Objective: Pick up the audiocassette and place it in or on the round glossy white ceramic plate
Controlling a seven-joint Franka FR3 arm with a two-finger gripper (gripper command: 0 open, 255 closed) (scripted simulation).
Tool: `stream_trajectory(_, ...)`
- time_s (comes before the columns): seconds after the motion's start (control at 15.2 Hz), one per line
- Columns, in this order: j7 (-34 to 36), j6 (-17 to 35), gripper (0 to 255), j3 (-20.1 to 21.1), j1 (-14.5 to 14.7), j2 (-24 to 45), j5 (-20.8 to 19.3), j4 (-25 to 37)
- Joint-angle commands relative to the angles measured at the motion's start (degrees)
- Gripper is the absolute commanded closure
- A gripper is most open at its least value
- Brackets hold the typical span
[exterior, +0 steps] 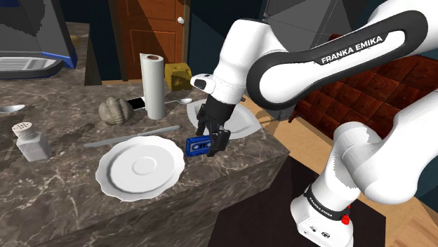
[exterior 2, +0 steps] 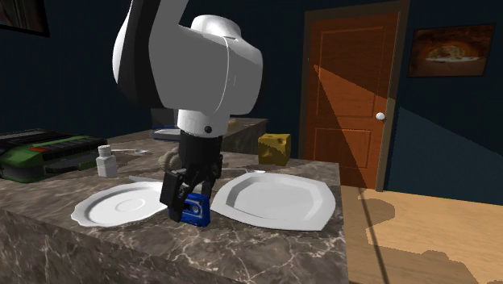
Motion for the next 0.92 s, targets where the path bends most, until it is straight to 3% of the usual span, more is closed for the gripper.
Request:
stream_trajectory(0.0, 0.0, 0.1, 0, 0.0, 0.0, 0.0, 0.0, 0.0)
stream_trajectory(0.2, 0.0, 0.0, 0, 0.0, 0.0, 0.0, 0.0, 0.0)
stream_trajectory(0.26, 0.0, 0.0, 255, 0.0, 0.0, 0.0, 0.0, 0.0)
stream_trajectory(0.86, 0.0, 0.1, 255, 0.0, 0.0, 0.0, 0.0, 0.0)
